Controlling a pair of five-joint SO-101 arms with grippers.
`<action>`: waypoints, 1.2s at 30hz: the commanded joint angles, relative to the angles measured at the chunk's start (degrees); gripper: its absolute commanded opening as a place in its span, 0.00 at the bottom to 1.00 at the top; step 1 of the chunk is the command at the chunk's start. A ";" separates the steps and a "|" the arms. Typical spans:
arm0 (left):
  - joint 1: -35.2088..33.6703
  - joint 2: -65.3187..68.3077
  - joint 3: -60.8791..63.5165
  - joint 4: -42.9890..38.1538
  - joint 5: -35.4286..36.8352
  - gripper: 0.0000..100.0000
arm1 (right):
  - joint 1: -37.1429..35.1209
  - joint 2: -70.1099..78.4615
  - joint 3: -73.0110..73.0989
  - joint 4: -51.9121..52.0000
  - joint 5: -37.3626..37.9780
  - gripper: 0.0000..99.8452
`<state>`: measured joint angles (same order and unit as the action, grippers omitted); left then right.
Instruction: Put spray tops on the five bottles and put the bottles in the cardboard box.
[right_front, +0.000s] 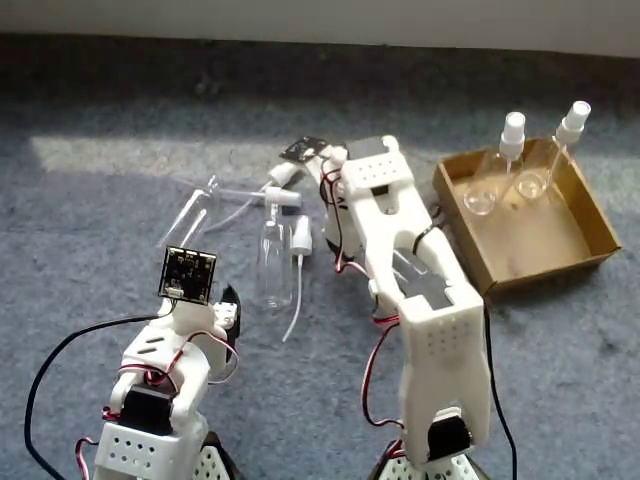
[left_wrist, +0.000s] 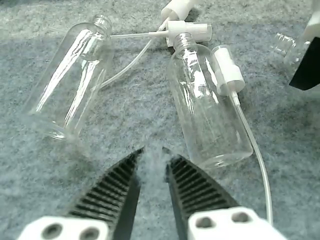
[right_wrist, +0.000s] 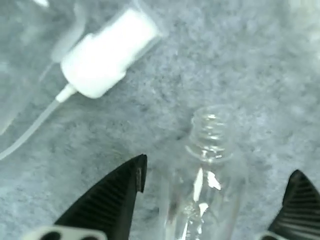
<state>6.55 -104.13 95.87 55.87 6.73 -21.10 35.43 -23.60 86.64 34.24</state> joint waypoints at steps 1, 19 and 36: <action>-0.57 -0.40 1.19 -0.79 0.18 0.01 | 1.98 0.66 -6.20 2.07 2.81 0.38; -0.57 -0.40 1.19 -0.79 0.09 0.01 | 5.93 3.30 -7.34 3.56 4.66 0.24; -0.66 -0.40 1.19 -0.79 0.09 0.01 | 5.76 -11.12 -6.99 4.62 4.13 0.12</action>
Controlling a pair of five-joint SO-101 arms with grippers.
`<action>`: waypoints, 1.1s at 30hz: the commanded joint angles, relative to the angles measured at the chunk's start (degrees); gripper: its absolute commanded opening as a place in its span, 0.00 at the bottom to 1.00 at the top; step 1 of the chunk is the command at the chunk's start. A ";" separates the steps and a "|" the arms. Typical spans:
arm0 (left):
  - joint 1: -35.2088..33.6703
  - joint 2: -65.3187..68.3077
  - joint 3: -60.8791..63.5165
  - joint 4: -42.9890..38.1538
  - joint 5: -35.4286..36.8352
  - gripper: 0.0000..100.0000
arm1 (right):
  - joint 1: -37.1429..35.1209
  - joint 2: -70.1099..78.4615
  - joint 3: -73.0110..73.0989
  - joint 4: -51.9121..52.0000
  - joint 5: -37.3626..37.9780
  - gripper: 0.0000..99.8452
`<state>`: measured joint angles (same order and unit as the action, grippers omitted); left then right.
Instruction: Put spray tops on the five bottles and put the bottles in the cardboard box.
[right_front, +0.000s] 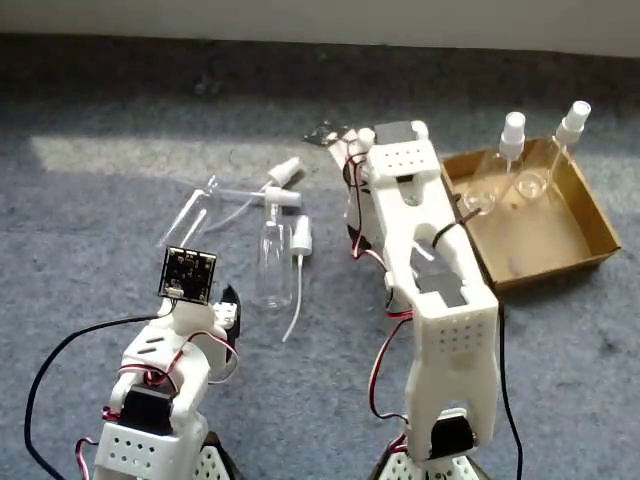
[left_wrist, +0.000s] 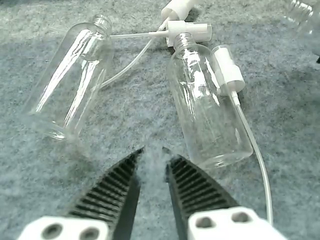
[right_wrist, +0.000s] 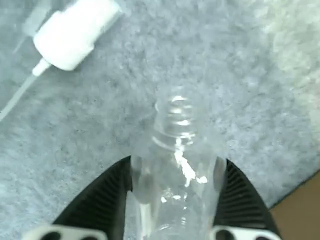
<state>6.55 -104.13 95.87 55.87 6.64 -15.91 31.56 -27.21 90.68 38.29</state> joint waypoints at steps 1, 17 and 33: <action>-0.66 -0.40 1.19 -0.79 0.18 0.01 | 0.66 -8.48 -3.38 0.66 0.09 0.12; -0.48 -0.40 1.19 -0.79 0.18 0.01 | 0.92 -42.15 -3.21 9.71 -7.30 0.11; -8.22 -0.48 1.19 -6.95 0.44 0.01 | 1.01 -74.15 20.70 7.34 -16.53 0.11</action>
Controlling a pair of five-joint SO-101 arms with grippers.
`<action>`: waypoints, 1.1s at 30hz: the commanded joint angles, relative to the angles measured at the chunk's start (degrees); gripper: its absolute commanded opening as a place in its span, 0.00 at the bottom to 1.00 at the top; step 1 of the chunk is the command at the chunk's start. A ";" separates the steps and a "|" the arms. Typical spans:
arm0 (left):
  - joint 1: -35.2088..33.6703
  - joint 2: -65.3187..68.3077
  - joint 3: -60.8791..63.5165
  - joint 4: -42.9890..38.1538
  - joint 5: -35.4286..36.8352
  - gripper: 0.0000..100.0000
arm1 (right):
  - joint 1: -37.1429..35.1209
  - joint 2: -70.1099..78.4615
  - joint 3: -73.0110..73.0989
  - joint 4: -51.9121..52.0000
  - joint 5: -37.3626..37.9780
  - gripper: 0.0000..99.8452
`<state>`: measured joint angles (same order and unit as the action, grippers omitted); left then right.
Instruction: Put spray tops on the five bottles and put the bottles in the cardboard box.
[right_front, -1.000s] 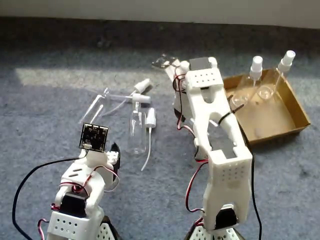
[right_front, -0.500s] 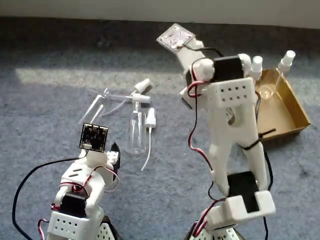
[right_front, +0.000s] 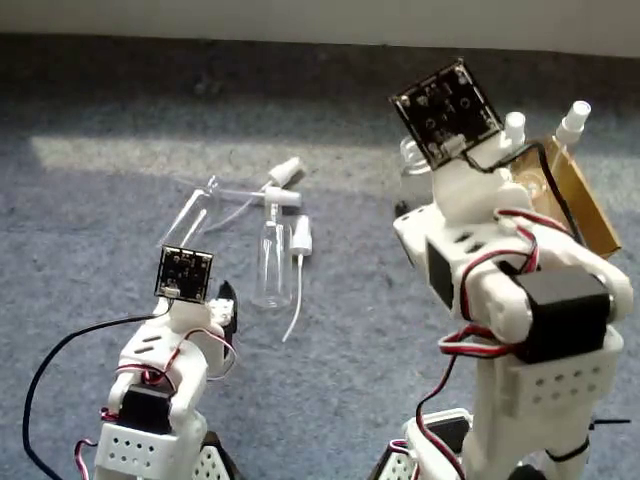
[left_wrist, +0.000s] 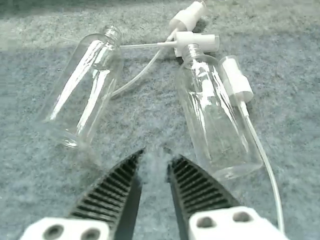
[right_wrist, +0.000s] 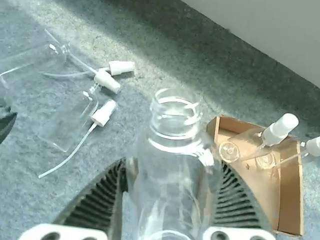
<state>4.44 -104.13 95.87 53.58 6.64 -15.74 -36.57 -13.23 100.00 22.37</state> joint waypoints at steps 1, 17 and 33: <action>-7.69 -0.48 1.19 -5.54 0.53 0.01 | 0.84 -8.31 9.89 -3.56 -0.62 0.11; -12.97 -0.31 -14.37 8.26 -4.75 0.01 | 0.92 -40.66 51.12 -26.42 -8.26 0.11; -18.15 17.54 -34.77 12.22 -20.31 0.00 | 3.38 -41.01 71.16 -46.11 -15.91 0.11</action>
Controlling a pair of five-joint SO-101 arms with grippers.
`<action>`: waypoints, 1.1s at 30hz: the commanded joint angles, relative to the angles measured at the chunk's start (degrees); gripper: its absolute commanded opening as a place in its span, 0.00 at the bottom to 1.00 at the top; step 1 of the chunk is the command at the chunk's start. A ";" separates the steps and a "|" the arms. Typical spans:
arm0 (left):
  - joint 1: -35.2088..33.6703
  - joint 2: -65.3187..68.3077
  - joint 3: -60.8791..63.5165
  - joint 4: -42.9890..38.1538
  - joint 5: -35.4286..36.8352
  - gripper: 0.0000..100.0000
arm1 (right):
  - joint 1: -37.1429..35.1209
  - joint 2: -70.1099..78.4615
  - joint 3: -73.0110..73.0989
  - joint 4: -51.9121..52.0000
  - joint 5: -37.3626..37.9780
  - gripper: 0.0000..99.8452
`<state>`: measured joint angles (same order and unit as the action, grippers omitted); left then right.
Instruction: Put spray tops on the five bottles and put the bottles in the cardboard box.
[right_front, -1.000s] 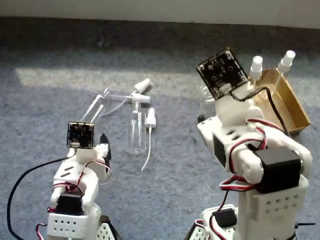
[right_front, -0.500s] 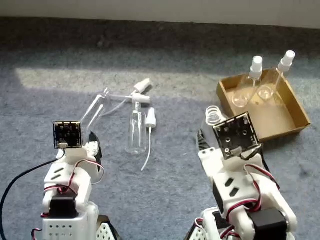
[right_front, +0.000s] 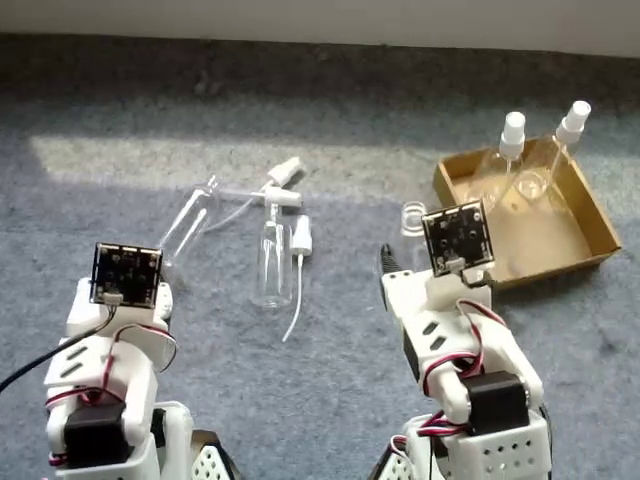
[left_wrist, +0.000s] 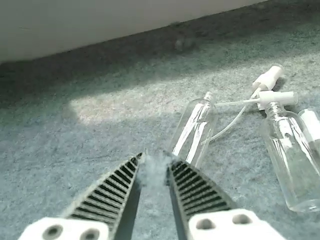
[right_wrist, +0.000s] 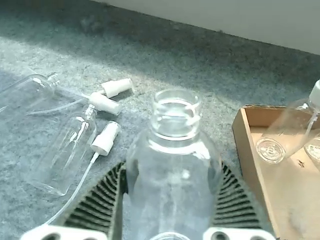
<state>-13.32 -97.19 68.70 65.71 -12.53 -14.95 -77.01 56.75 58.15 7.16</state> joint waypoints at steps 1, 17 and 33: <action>-0.40 13.14 -9.10 0.00 -1.14 0.00 | 3.65 -0.57 2.33 -5.41 -0.70 0.11; 24.84 39.69 -22.29 -0.18 0.18 0.01 | 5.67 -0.57 22.20 -24.84 -7.91 0.11; 35.30 84.00 -51.82 -0.35 12.57 0.01 | 5.67 -0.66 36.79 -45.05 -7.91 0.11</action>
<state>20.97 -21.05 26.24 65.71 -1.98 -9.85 -77.01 93.49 16.84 -0.40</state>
